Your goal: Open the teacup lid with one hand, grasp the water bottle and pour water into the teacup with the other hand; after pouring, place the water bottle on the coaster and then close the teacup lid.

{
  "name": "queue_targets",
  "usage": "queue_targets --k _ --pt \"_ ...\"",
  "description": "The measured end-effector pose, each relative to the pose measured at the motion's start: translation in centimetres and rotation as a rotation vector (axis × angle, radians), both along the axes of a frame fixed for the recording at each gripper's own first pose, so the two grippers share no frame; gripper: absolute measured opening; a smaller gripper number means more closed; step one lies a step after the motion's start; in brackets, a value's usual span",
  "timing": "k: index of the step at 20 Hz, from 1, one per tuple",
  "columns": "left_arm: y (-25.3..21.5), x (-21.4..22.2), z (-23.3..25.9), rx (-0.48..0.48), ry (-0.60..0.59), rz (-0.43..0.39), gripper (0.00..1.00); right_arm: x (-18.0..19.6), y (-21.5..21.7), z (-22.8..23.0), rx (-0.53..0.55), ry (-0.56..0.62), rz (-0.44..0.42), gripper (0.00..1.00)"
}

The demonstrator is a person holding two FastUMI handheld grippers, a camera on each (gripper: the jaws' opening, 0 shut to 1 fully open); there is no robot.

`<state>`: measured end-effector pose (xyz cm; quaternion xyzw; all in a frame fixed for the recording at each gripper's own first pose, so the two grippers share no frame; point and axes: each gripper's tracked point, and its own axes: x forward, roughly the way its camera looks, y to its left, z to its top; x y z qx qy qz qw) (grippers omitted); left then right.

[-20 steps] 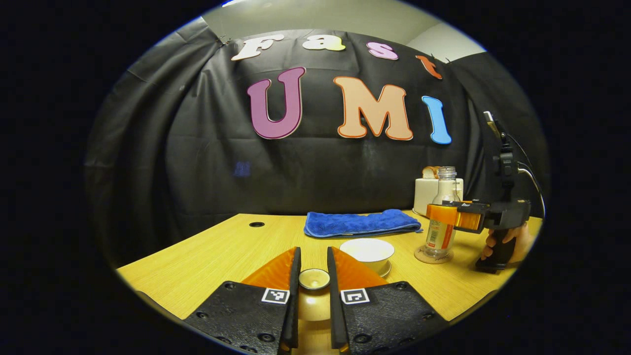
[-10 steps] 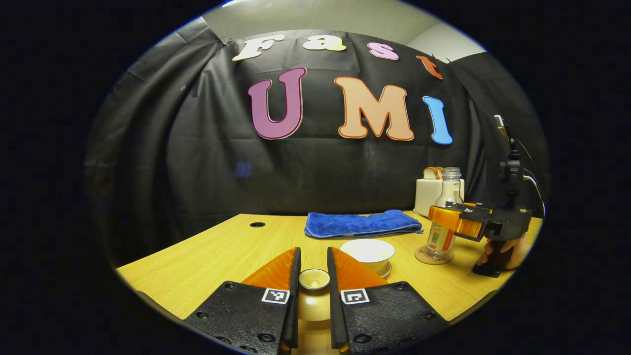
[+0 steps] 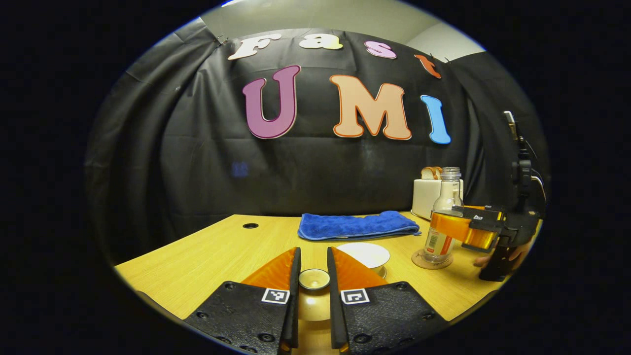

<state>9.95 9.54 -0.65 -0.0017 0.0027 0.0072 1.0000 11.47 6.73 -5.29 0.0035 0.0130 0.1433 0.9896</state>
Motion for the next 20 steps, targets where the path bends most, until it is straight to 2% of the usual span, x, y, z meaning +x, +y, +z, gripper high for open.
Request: queue_targets --k 2,3,4,6,7,8,9,11,12,13,15,16,20 --pt "-1.0 1.1 0.0 0.001 -0.003 -0.026 0.23 -1.0 -1.1 0.1 0.000 -0.002 -0.006 0.95" --pt "-1.5 1.8 0.0 0.002 -0.003 -0.042 0.23 -1.5 -1.8 0.1 0.000 0.002 -0.011 0.99" --pt "-1.9 2.3 0.1 0.001 -0.005 -0.052 0.23 -2.1 -2.4 0.2 0.000 -0.001 -0.009 0.94" --pt "-2.5 3.3 0.1 0.000 -0.004 -0.064 0.23 -3.0 -4.1 0.4 -0.001 -0.003 -0.019 0.94" --pt "-2.8 3.8 0.1 0.000 -0.006 -0.070 0.23 -3.6 -5.0 0.4 0.000 -0.003 -0.025 0.99" --pt "-3.1 4.3 0.2 0.002 -0.008 -0.076 0.23 -4.0 -5.8 0.4 -0.001 -0.004 -0.030 0.99" --pt "-3.4 4.7 0.2 0.002 -0.009 -0.084 0.23 -4.5 -6.5 0.5 -0.001 -0.003 -0.039 0.94" --pt "-4.0 5.5 0.1 0.003 -0.009 -0.099 0.23 -5.3 -8.4 0.6 -0.002 -0.005 -0.068 0.94" --pt "-4.3 5.9 0.1 0.002 -0.008 -0.105 0.23 -5.8 -9.2 0.7 -0.002 -0.009 -0.082 0.99" --pt "-4.7 6.4 0.0 0.006 -0.004 -0.112 0.23 -6.3 -9.6 0.7 -0.003 -0.009 -0.091 0.94" --pt "-5.3 7.2 0.0 0.009 -0.003 -0.123 0.23 -7.2 -10.3 0.8 -0.002 -0.010 -0.096 0.99" --pt "-5.7 7.7 0.0 0.017 0.005 -0.127 0.23 -7.5 -10.6 0.8 -0.002 -0.011 -0.098 0.94" --pt "-6.6 9.0 -1.1 0.064 0.070 -0.133 0.23 -8.2 -10.6 0.9 -0.002 -0.009 -0.081 0.94"
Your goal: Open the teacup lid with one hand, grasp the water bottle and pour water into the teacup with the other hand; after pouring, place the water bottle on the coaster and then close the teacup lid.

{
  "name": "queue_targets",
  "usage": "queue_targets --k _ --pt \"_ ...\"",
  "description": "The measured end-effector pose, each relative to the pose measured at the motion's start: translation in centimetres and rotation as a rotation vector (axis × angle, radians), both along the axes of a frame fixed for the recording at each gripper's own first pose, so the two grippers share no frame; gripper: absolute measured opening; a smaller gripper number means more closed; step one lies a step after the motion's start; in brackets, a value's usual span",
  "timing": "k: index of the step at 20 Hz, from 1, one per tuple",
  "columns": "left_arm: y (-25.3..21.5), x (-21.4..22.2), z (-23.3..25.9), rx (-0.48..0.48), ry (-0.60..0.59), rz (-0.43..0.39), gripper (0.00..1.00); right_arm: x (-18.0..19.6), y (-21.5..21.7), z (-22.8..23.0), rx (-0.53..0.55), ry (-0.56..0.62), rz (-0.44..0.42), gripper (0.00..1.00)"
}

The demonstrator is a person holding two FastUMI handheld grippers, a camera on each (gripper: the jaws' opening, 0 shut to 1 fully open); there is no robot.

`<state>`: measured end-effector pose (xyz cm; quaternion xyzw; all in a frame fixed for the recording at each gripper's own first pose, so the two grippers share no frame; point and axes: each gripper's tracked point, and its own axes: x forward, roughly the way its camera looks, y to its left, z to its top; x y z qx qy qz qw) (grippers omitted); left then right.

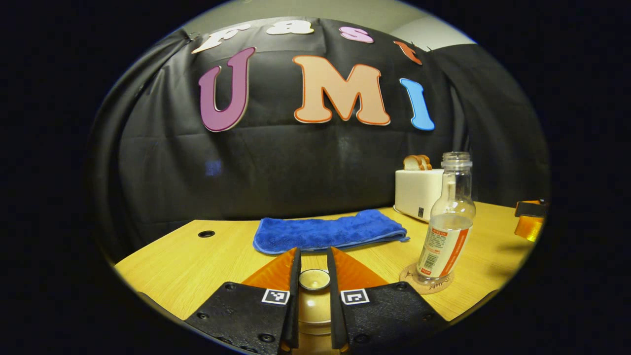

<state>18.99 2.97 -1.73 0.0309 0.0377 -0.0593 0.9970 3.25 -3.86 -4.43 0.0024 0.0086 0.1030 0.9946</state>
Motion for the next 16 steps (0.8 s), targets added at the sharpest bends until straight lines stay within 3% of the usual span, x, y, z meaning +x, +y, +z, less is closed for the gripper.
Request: queue_targets --k 4,5,7,9,10,11,14,15,16 --pt "-0.02 0.28 -0.51 0.029 0.035 0.011 0.23 -0.20 -0.09 -0.02 0.000 0.000 0.008 0.99" --pt "-0.04 0.29 -0.65 0.036 0.042 0.013 0.23 -0.29 -0.02 -0.06 0.000 0.000 0.009 0.94" --pt "0.00 0.40 -0.77 0.045 0.052 0.017 0.23 -0.34 -0.05 -0.06 0.000 0.000 0.010 0.99" --pt "0.07 0.25 -0.78 0.047 0.053 0.022 0.23 -0.42 -0.01 -0.02 0.001 0.000 0.013 0.94" --pt "0.07 0.35 -0.76 0.042 0.049 0.020 0.24 -0.43 0.05 -0.01 0.001 0.001 0.017 0.99" --pt "0.16 0.25 -0.56 0.040 0.046 0.023 0.25 -0.42 0.04 -0.10 0.001 0.000 0.017 0.94" --pt "0.10 0.05 -0.37 0.023 0.037 0.018 0.28 -0.48 0.06 0.01 0.001 0.000 0.016 0.94" --pt "0.13 0.07 -0.37 0.016 0.030 0.018 0.33 -0.46 0.06 -0.05 0.001 0.000 0.016 0.94" --pt "0.46 -0.09 -0.11 0.006 0.019 0.026 0.53 -0.47 0.07 -0.01 0.001 0.001 0.016 0.94"
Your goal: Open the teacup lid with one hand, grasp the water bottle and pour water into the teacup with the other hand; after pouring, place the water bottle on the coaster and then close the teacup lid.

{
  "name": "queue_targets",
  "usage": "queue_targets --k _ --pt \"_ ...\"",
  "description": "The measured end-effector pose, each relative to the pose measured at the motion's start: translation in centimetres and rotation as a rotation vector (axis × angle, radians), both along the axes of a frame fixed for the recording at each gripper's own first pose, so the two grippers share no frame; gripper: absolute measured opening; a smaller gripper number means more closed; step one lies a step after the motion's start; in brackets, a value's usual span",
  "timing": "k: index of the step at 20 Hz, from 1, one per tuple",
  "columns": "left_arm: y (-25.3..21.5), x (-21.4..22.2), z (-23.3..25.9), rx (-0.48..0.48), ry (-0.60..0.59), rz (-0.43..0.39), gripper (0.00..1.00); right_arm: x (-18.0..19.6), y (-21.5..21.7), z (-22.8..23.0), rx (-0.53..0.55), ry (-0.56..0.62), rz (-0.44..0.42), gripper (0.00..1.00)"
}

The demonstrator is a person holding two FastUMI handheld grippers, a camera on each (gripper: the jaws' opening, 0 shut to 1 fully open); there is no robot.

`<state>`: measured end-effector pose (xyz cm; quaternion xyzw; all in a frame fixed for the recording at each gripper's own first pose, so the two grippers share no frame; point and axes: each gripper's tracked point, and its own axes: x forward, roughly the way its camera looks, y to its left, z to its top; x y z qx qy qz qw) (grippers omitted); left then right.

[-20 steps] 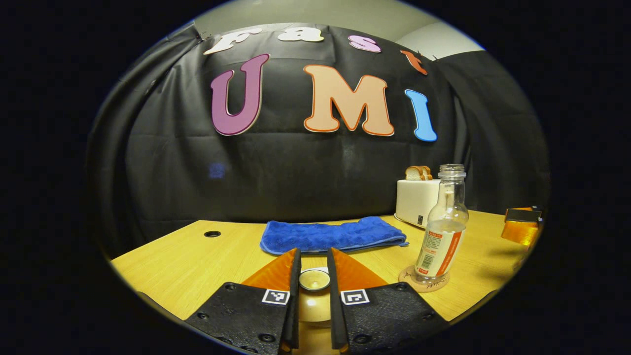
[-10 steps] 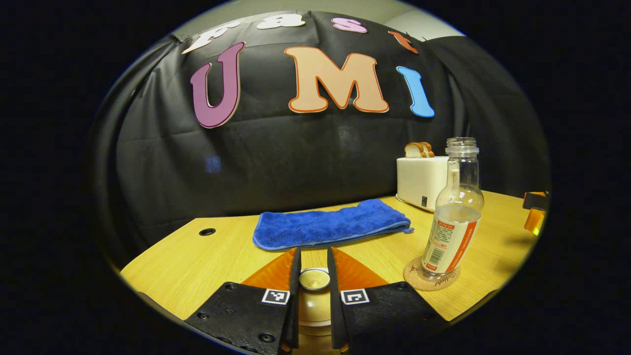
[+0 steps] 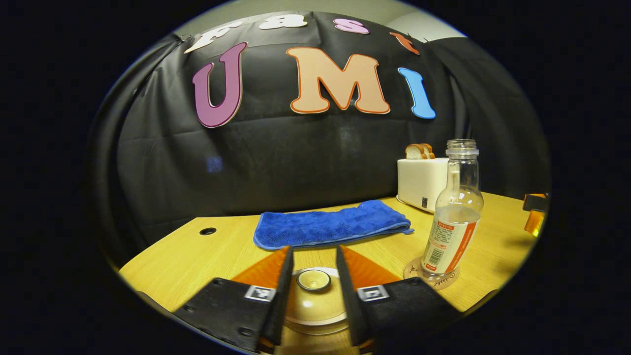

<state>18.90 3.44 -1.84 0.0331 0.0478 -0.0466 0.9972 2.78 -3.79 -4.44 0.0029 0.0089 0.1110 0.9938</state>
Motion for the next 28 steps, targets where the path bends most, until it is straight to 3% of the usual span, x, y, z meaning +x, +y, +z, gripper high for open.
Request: queue_targets --k 2,3,4,5,6,7,8,11,15,16,20,21,23,24,28 --pt "0.6 0.3 0.3 -0.031 -0.038 0.022 0.95 0.0 0.0 0.0 -0.001 0.000 -0.001 0.99" --pt "0.9 -0.5 1.1 -0.061 -0.074 0.026 0.99 0.1 -0.1 0.0 -0.001 0.000 -0.004 0.99" --pt "0.8 -0.2 1.9 -0.094 -0.119 0.023 0.97 0.1 -0.2 0.0 -0.001 0.000 -0.005 0.94" --pt "1.1 -0.4 1.2 -0.067 -0.088 0.031 1.00 0.1 -0.2 -0.1 -0.002 0.000 -0.006 0.94" --pt "1.5 -0.6 1.2 -0.068 -0.091 0.048 0.95 0.1 -0.2 -0.1 0.000 0.000 -0.007 0.99" --pt "1.5 -0.8 1.3 -0.082 -0.100 0.055 0.96 0.1 -0.2 0.0 -0.002 0.000 -0.010 0.94" --pt "1.5 -1.0 1.1 -0.076 -0.084 0.061 0.95 0.1 -0.4 0.0 -0.003 0.000 -0.019 0.99" --pt "1.5 -2.4 1.2 -0.078 -0.090 0.083 0.96 0.1 -0.8 -0.1 -0.003 -0.003 -0.041 0.99" --pt "0.3 -5.8 1.6 -0.075 -0.099 0.065 0.96 -0.7 -1.2 0.0 -0.005 -0.006 -0.082 0.99" --pt "-0.1 -6.8 1.5 -0.075 -0.098 0.067 0.96 -1.0 -1.1 0.0 -0.005 -0.006 -0.091 0.94" --pt "-0.3 -10.9 1.5 -0.069 -0.098 0.135 0.96 -2.6 -1.4 0.1 -0.008 -0.005 -0.136 0.99" --pt "-0.6 -11.8 1.6 -0.067 -0.101 0.146 0.96 -3.1 -1.4 0.2 -0.006 -0.010 -0.140 0.94" --pt "-1.4 -13.4 1.5 -0.068 -0.101 0.148 0.96 -4.2 -1.0 0.2 -0.006 -0.009 -0.134 0.99" --pt "-1.8 -14.2 1.6 -0.067 -0.100 0.148 0.96 -4.7 -0.7 0.2 -0.006 -0.008 -0.126 0.94" --pt "-2.7 -17.3 1.6 -0.062 -0.096 0.174 0.96 -6.8 -0.1 0.3 -0.006 -0.007 -0.115 0.94"
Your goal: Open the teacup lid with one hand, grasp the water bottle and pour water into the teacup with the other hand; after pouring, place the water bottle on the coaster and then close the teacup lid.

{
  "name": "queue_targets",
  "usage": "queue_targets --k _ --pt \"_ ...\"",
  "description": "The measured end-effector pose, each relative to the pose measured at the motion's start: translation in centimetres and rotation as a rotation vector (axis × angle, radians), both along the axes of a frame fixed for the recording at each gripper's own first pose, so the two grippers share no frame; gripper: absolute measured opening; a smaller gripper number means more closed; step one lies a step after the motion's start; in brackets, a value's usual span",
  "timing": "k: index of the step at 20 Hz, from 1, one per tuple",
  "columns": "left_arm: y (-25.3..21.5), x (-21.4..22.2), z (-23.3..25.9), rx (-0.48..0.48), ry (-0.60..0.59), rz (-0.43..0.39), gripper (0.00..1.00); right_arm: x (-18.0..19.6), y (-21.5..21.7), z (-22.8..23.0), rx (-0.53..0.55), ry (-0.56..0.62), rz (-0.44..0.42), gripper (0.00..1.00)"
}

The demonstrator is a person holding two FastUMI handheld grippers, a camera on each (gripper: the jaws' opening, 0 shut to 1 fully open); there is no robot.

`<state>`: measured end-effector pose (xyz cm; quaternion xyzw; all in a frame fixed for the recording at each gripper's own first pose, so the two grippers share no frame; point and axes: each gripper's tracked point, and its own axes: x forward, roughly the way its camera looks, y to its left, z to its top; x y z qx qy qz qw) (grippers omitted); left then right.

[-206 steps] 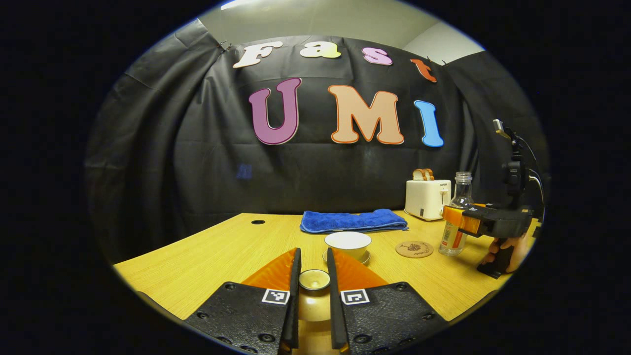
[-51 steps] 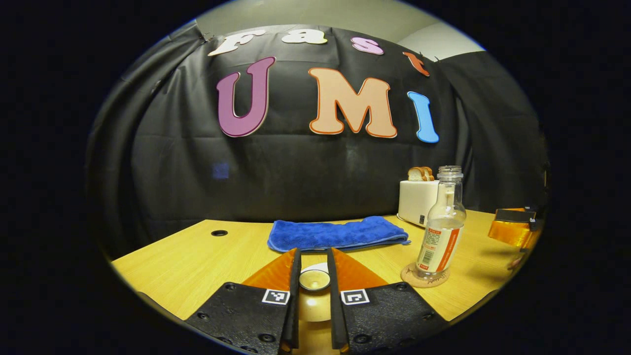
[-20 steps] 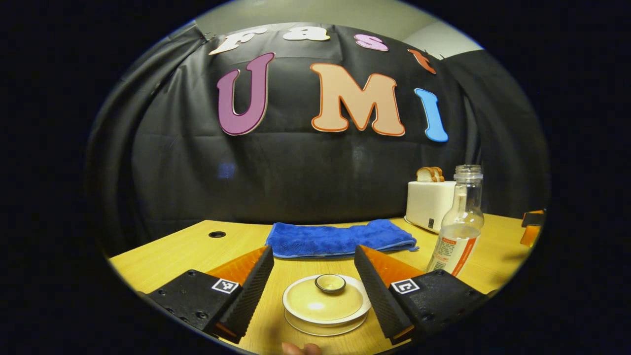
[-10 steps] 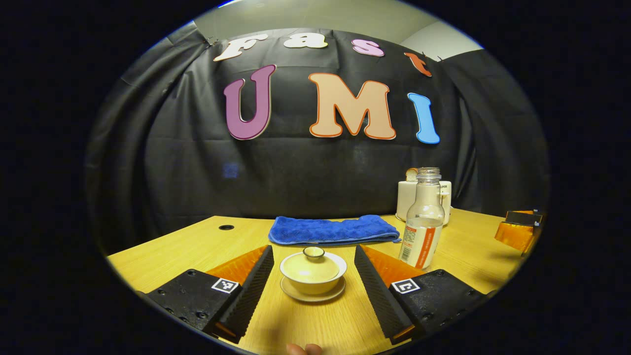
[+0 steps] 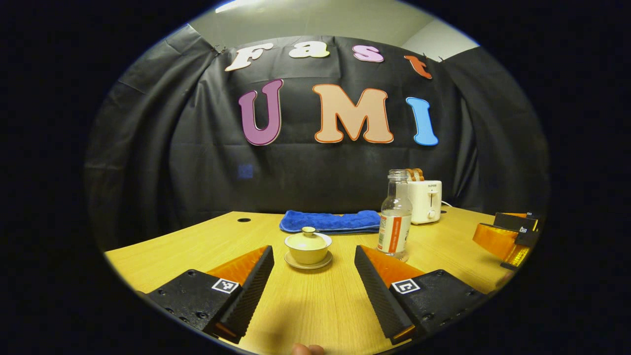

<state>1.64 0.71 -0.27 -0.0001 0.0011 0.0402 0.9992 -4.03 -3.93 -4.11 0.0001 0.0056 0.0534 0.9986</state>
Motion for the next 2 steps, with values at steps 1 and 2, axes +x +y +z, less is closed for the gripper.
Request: queue_targets --k 1,2 --pt "-0.34 -0.82 0.05 -0.001 -0.004 0.005 0.96 -0.43 0.20 -0.07 0.001 -0.001 0.010 0.94" --pt "-0.66 -1.56 0.23 0.000 -0.007 0.004 0.96 -0.88 0.38 -0.02 0.000 -0.001 0.013 0.94"
